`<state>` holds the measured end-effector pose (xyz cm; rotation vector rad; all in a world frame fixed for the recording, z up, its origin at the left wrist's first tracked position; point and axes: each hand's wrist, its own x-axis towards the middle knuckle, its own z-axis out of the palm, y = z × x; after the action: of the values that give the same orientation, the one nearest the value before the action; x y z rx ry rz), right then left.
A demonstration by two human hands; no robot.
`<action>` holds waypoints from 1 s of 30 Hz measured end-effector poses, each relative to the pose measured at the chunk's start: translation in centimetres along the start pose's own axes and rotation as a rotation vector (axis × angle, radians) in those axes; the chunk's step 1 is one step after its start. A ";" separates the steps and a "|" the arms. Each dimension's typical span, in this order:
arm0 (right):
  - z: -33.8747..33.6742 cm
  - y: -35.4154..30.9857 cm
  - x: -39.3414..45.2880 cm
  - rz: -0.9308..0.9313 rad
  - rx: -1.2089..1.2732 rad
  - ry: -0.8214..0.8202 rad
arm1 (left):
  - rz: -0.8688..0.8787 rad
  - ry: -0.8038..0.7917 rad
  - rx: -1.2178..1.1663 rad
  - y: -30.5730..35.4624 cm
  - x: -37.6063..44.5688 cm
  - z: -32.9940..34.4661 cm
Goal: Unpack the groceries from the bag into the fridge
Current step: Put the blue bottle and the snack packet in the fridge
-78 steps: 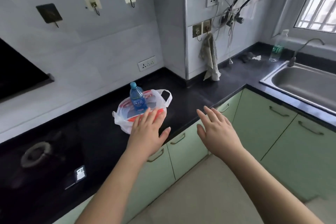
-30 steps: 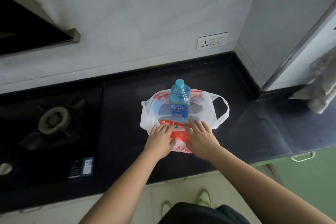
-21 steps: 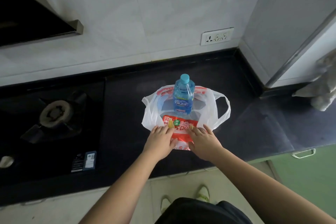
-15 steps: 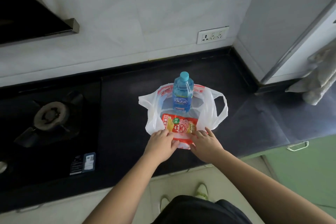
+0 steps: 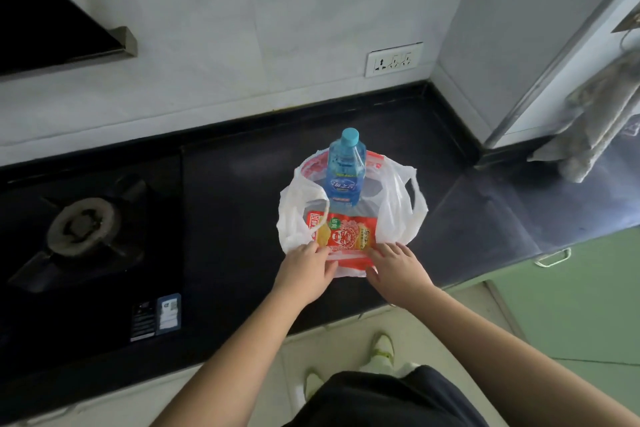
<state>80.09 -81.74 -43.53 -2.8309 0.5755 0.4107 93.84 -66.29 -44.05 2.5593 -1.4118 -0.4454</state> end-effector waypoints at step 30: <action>-0.5 1.4 10.3 -0.033 0.053 -0.033 | -0.569 0.379 -0.904 6.4 11.6 -3.4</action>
<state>88.77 -86.70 -46.51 -2.7738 0.5251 0.4294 95.81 -79.40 -40.88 2.0454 -0.2135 -0.4864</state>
